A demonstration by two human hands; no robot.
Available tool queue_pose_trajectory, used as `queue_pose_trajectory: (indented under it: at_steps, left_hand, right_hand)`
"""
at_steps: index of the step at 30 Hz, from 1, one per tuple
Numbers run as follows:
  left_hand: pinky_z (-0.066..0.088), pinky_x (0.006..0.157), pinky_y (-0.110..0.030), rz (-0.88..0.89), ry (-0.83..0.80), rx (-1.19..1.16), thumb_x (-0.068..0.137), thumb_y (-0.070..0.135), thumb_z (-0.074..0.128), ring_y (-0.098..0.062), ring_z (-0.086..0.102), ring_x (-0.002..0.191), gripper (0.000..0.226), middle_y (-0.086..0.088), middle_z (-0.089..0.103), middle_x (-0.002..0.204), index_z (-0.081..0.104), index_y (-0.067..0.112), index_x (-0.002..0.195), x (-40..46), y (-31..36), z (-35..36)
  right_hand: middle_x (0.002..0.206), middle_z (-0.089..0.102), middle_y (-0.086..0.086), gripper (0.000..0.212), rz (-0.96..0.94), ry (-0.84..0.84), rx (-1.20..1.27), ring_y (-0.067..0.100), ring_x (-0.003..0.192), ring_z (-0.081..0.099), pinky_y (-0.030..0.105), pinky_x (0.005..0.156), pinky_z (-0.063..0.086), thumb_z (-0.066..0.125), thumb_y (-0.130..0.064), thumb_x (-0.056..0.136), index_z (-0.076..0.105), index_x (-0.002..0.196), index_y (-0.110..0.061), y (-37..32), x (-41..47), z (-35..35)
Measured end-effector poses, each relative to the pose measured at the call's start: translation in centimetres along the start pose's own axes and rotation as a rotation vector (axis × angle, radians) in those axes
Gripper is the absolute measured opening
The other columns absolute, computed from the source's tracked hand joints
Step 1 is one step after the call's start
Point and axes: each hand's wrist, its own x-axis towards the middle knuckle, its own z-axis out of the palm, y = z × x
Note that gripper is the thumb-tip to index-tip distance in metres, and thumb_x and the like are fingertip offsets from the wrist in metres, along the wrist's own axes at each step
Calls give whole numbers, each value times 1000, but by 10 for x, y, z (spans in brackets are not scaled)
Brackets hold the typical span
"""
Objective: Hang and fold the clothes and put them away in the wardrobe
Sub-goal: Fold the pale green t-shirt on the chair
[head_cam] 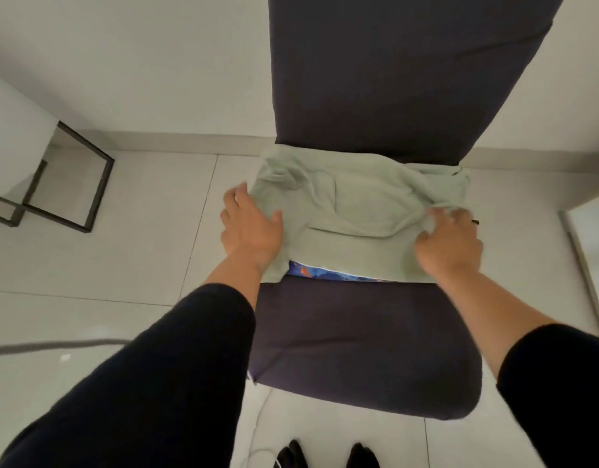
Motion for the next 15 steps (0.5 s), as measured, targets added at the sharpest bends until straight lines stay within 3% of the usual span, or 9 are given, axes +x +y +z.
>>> queue_pose_trajectory:
  at_steps: [2, 5, 8, 11, 15]
  left_hand:
    - [39, 93, -46, -64, -38, -15, 86, 47, 57, -28, 35, 128, 70, -2, 27, 143, 28, 15, 141, -19, -22, 17]
    - [42, 91, -43, -46, -7, -71, 79, 52, 64, -21, 41, 120, 72, 2, 32, 131, 33, 13, 131, -52, -55, 27]
    - [45, 78, -35, 24, 52, -163, 80, 36, 70, -15, 48, 98, 50, 6, 34, 115, 41, 11, 113, -70, -75, 26]
    - [41, 74, -28, 59, 121, -179, 90, 24, 60, -17, 52, 92, 19, 3, 45, 111, 53, 11, 101, -69, -83, 23]
    - [32, 71, -21, 30, 266, -336, 96, 16, 47, -19, 52, 84, 12, -2, 60, 90, 58, 11, 97, -58, -79, 6]
  right_hand:
    - [130, 46, 11, 35, -124, -41, -27, 33, 118, 40, 39, 91, 39, 45, -21, 92, 57, 125, -22, -19, -14, 22]
    - [132, 45, 4, 35, -254, -74, -10, 28, 120, 37, 39, 95, 34, 45, -24, 92, 55, 126, -23, -44, -33, 48]
    - [138, 39, 3, 40, -296, -55, -36, 26, 125, 33, 37, 100, 30, 46, -26, 92, 49, 131, -23, -60, -38, 59]
    - [141, 36, 2, 43, -301, -40, -57, 27, 125, 32, 37, 99, 30, 46, -25, 92, 45, 134, -23, -71, -36, 60]
    - [133, 48, 5, 44, -268, -50, -5, 28, 121, 37, 39, 93, 32, 44, -25, 94, 39, 138, -19, -87, -36, 57]
